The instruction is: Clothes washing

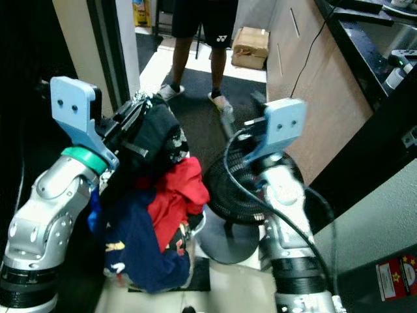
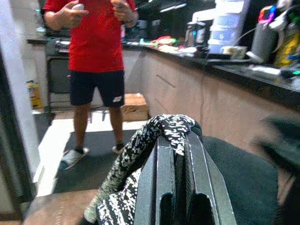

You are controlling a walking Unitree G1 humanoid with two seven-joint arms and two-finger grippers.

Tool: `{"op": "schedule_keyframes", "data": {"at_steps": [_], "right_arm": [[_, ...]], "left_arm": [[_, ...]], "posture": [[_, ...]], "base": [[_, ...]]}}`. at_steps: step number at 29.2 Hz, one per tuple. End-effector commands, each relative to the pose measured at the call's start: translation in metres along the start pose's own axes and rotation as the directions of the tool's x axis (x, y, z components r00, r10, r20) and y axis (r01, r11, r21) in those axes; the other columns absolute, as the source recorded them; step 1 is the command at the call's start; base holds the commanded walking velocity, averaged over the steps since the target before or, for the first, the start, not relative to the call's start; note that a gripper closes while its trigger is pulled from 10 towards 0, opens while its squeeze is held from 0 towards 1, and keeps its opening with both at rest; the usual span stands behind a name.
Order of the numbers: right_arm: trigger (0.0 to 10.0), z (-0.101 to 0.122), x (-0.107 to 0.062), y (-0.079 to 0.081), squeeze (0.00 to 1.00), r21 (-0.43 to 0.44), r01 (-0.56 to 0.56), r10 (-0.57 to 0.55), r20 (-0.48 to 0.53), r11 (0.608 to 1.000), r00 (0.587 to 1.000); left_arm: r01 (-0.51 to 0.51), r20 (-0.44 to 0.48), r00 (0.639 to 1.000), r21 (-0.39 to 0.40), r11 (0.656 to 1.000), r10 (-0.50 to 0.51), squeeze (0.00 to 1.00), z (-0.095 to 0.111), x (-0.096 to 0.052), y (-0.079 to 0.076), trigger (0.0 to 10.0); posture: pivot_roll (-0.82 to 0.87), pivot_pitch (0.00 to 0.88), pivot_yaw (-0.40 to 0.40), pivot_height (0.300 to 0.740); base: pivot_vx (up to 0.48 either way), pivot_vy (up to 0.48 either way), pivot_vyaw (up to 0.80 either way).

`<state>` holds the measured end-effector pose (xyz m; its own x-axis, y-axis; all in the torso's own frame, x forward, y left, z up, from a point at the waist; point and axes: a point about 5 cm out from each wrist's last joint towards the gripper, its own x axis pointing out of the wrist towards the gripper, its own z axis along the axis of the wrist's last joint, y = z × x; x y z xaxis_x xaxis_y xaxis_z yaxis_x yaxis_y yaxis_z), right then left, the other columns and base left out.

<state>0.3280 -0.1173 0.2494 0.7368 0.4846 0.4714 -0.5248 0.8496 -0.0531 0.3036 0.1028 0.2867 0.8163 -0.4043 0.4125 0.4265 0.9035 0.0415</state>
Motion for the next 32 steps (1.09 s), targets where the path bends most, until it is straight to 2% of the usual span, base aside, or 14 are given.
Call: {"op": "schedule_keyframes", "data": {"at_steps": [1, 4, 5, 7, 8, 9, 10, 11, 12, 14, 20, 25, 28, 32], "right_arm": [[10.0, -0.001, 0.004, 0.012, 0.0, 0.075, -0.098, 0.098, 0.001, 0.992, 0.995], [10.0, -0.002, 0.006, 0.019, 0.0, 0.117, -0.156, 0.157, 0.003, 0.981, 0.988], [10.0, -0.012, 0.008, 0.032, 0.0, 0.178, -0.237, 0.246, -0.027, 0.955, 0.969], [10.0, -0.012, 0.008, 0.032, 0.0, 0.178, -0.237, 0.246, -0.027, 0.955, 0.969], [10.0, -0.024, 0.009, 0.043, 0.0, 0.241, -0.294, 0.314, -0.051, 0.925, 0.948], [10.0, -0.024, 0.009, 0.043, 0.0, 0.241, -0.294, 0.314, -0.051, 0.925, 0.948], [10.0, -0.041, 0.01, 0.056, 0.0, 0.294, -0.314, 0.354, -0.094, 0.903, 0.931], [10.0, -0.041, 0.01, 0.056, 0.0, 0.294, -0.314, 0.354, -0.094, 0.903, 0.931], [10.0, -0.061, 0.009, 0.066, 0.0, 0.321, -0.294, 0.357, -0.16, 0.9, 0.92], [10.0, -0.075, 0.007, 0.073, 0.0, 0.338, -0.271, 0.352, -0.207, 0.901, 0.913], [10.0, -0.089, 0.007, 0.082, 0.0, 0.357, -0.267, 0.368, -0.252, 0.895, 0.895], [10.0, -0.085, 0.026, 0.088, 0.0, 0.222, -0.331, 0.384, -0.274, 0.917, 0.882], [10.0, -0.08, 0.044, 0.063, 0.0, -0.039, -0.198, 0.175, -0.319, 0.98, 0.931], [10.0, -0.073, 0.048, 0.046, 0.0, -0.064, -0.159, 0.133, -0.297, 0.985, 0.945]], "left_arm": [[0.019, 0.039, 0.999, -0.012, 1.0, -0.018, 0.0, 0.011, 0.001, -0.005, 10.0], [0.017, 0.041, 0.999, -0.014, 1.0, -0.017, 0.0, 0.012, 0.001, -0.004, 10.0], [0.001, 0.053, 0.999, -0.024, 1.0, 0.001, 0.0, 0.017, 0.001, -0.002, 10.0], [0.001, 0.053, 0.999, -0.024, 1.0, 0.001, 0.0, 0.017, 0.001, -0.002, 10.0], [-0.013, 0.068, 0.998, -0.036, 0.999, 0.015, 0.0, 0.022, 0.002, 0.0, 10.0], [-0.013, 0.068, 0.998, -0.036, 0.999, 0.015, 0.0, 0.022, 0.002, 0.0, 10.0], [-0.019, 0.079, 0.997, -0.042, 0.999, 0.023, 0.0, 0.026, 0.002, 0.001, 10.0], [-0.019, 0.079, 0.997, -0.042, 0.999, 0.023, 0.0, 0.026, 0.002, 0.001, 10.0], [-0.024, 0.086, 0.996, -0.045, 0.999, 0.028, 0.0, 0.028, 0.001, 0.001, 10.0], [-0.025, 0.088, 0.996, -0.046, 0.999, 0.029, 0.0, 0.029, 0.001, 0.0, 10.0], [-0.029, 0.084, 0.996, -0.052, 0.998, 0.034, 0.0, 0.029, 0.002, 0.0, 10.0], [-0.035, 0.077, 0.996, -0.057, 0.998, 0.039, 0.0, 0.029, 0.003, 0.001, 10.0], [-0.043, 0.075, 0.996, -0.057, 0.997, 0.048, 0.0, 0.03, 0.004, 0.001, 10.0], [-0.044, 0.074, 0.996, -0.06, 0.997, 0.049, 0.0, 0.029, 0.004, 0.0, 10.0]], "posture": [[0.04, 0.07, -0.031, 0.74], [0.04, 0.07, -0.031, 0.74], [0.05, 0.076, -0.05, 0.74], [0.05, 0.076, -0.05, 0.74], [0.06, 0.077, -0.057, 0.74], [0.06, 0.077, -0.057, 0.74], [0.06, 0.08, -0.063, 0.74], [0.06, 0.08, -0.063, 0.74], [0.07, 0.081, -0.065, 0.74], [0.07, 0.081, -0.065, 0.74], [0.06, 0.087, -0.064, 0.74], [0.07, 0.086, -0.07, 0.74], [0.07, 0.086, -0.079, 0.74], [0.07, 0.086, -0.077, 0.74]], "base": [[0.0, 0.0, 0.0], [0.0, 0.0, 0.0], [0.0, 0.0, 0.0], [0.0, 0.0, 0.0], [0.0, 0.0, 0.0], [0.0, 0.0, 0.0], [0.0, 0.0, 0.0], [0.0, 0.0, 0.0], [0.0, 0.0, 0.0], [0.0, 0.0, 0.0], [0.0, 0.0, 0.0], [0.0, 0.0, 0.0], [0.0, 0.0, 0.0], [0.0, 0.0, 0.0]]}}
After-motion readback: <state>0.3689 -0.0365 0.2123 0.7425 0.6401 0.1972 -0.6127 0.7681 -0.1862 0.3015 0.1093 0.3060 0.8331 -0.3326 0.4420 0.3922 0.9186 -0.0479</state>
